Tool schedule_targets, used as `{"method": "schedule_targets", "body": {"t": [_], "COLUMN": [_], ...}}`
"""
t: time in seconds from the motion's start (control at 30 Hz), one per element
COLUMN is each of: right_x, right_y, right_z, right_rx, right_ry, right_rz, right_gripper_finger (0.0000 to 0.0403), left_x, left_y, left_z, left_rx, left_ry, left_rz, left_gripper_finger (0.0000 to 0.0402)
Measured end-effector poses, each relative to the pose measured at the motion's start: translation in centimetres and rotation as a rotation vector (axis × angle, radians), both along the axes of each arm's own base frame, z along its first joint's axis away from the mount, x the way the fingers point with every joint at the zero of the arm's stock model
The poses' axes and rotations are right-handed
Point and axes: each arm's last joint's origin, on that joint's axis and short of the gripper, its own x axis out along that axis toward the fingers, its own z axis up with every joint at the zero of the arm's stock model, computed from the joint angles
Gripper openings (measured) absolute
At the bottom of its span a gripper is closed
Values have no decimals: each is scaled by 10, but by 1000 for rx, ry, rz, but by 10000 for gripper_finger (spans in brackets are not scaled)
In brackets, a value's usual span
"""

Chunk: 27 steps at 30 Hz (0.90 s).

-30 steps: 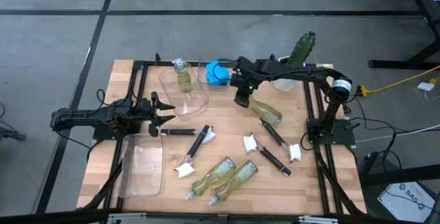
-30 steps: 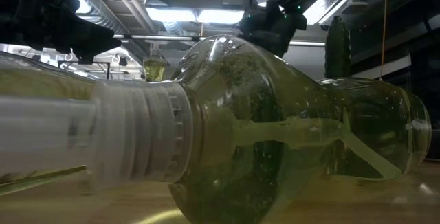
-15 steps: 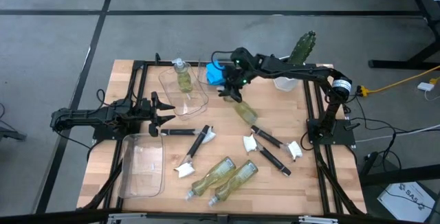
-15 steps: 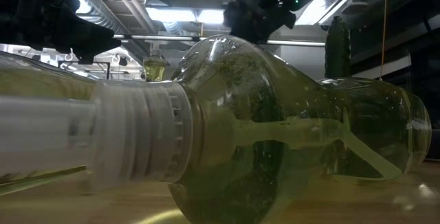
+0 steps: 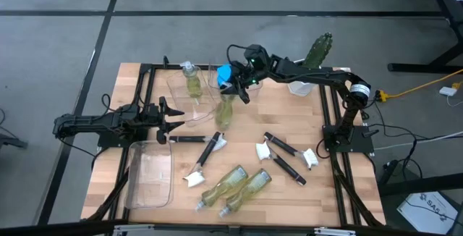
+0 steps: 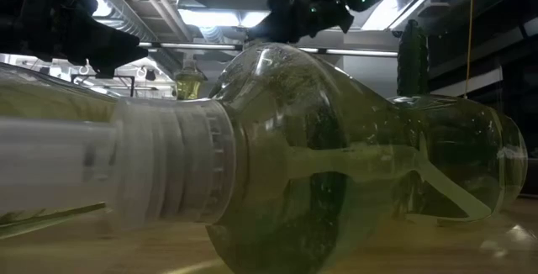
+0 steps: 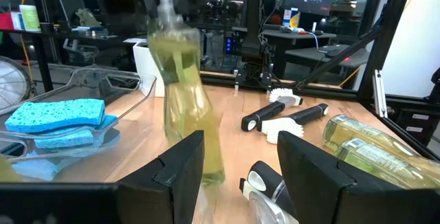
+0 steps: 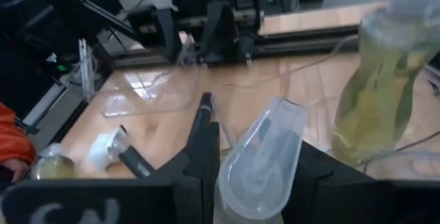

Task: Pick & Place Kitchen Sink Supplies
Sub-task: Put the yellow dishwashing liquid bottle into the top left transparent bin

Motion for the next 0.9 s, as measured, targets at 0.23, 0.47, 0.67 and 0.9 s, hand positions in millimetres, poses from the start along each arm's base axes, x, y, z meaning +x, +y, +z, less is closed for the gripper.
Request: {"method": "schedule_targets", "body": {"t": [0.23,0.47,0.67,0.9], "right_x": [1,6,11,26], "right_y": [1,7,19,26], "right_z": [30,63,82,80], "right_rx": [-65,-167,-247,-337], "right_ry": [-74,-167,-267,-342], "right_rz": [5,-11,11,-60], "right_gripper_finger": [105,104,104,104], "left_x": [0,0,0,0], "left_y": [0,0,0,0], "left_z": [0,0,0,0], "left_rx": [0,0,0,0], "left_ry": [0,0,0,0], "left_rz": [0,0,0,1], "left_gripper_finger": [180,180,180,180]}}
